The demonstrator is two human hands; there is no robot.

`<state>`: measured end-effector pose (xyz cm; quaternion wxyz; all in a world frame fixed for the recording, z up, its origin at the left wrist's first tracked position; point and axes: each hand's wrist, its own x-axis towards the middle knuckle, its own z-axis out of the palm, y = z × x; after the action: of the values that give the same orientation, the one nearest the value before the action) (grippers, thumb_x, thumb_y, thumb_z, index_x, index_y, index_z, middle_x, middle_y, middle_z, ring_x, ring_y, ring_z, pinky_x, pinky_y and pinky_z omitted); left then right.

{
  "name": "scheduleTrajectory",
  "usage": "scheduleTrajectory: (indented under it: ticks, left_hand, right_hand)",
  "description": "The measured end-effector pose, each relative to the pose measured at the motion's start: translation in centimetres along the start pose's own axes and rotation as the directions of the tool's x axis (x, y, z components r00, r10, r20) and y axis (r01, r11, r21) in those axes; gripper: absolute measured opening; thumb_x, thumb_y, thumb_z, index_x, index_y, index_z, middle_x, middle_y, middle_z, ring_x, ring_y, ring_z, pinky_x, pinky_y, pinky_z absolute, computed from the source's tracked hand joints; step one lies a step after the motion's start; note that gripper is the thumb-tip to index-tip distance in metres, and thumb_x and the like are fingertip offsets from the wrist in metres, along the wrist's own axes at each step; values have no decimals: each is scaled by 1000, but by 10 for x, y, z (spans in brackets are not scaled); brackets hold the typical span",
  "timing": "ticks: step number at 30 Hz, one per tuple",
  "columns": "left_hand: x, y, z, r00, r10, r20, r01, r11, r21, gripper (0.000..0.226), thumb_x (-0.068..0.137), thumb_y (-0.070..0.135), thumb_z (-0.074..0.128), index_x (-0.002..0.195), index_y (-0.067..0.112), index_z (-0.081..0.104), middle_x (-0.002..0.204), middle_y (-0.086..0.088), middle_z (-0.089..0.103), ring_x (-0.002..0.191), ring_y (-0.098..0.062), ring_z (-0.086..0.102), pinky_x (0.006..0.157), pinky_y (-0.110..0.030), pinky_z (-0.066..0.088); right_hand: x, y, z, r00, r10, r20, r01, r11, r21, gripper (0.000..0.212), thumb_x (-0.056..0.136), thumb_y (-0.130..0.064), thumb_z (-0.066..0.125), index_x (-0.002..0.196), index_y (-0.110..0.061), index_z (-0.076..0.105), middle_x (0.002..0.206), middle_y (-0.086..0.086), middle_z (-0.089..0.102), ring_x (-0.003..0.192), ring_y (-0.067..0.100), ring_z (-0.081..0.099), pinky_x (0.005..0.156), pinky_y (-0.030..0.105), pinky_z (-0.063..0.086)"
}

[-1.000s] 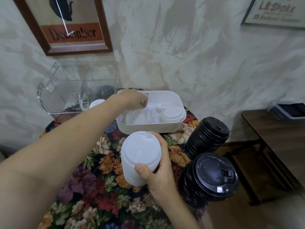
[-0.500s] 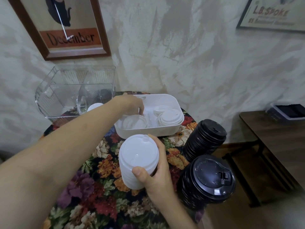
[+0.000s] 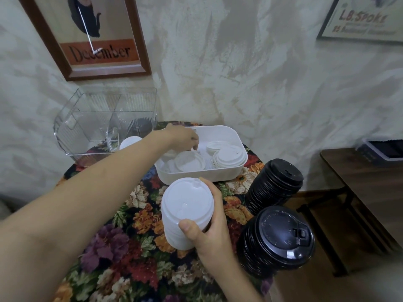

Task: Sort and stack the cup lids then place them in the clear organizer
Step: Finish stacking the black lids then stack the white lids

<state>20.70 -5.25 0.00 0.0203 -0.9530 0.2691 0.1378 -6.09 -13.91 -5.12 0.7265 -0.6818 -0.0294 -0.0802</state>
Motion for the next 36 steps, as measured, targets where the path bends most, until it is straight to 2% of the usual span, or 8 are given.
scheduleTrajectory:
  ticks: [4,7,11,19,23,28,33,36]
  left_hand:
    - [-1,23,5,990,54,-133,-70,990,-123,52,100,70,40,113,31,72,103,15,65,103,-17,57,102,-43,35]
    - [2,47,13,997,75,-17,-77,964,-254,80,91,84,36,115,17,72,117,1,72,111,-24,63,104,-45,41]
    - [7,55,13,994,82,71,-46,911,-410,76,92,77,50,123,9,62,132,-7,61,120,-28,57,100,-40,42]
    - [4,44,16,991,97,96,-10,753,-658,47,91,55,72,104,16,48,99,-2,41,78,-15,39,66,-26,28]
    - [1,46,16,993,89,83,-8,731,-683,48,90,52,75,103,17,44,95,0,35,69,-10,30,63,-26,25]
    - [-3,48,16,990,80,113,14,756,-655,58,91,57,72,67,17,38,69,2,30,61,-15,28,60,-33,20]
    - [-5,48,17,992,53,111,34,744,-668,55,90,61,69,115,13,62,116,1,58,103,-17,52,83,-32,39]
    - [-7,47,17,996,42,77,28,680,-733,55,90,55,73,113,7,60,116,-5,59,103,-20,53,78,-27,39]
  right_hand:
    - [0,1,1,1000,1,4,-1,1000,11,87,66,-78,80,141,-48,45,135,-17,60,128,14,59,97,24,52]
    - [0,-1,1,1000,-1,-1,1,1000,9,85,67,-77,80,140,-49,46,134,-19,59,128,12,59,97,22,51]
    - [0,-2,1,1000,0,-2,0,1000,10,85,68,-76,80,141,-48,46,135,-18,60,129,12,58,98,23,51]
    - [0,-1,0,1000,4,0,-4,1000,7,87,66,-78,80,140,-49,45,134,-19,60,129,12,58,98,25,51]
    - [0,1,1,1000,4,-4,-4,1000,8,88,66,-77,81,141,-47,45,135,-16,60,129,15,59,99,27,52]
    - [0,1,1,1000,2,-5,-2,1000,7,88,66,-77,80,142,-47,45,135,-16,60,129,15,59,98,25,52]
    - [0,-1,1,1000,3,-4,-3,1000,7,87,67,-76,80,141,-48,45,135,-18,60,128,12,59,97,23,51]
    - [0,-1,1,1000,5,-4,-5,1000,8,85,68,-76,80,141,-49,45,134,-21,59,128,9,59,97,21,51]
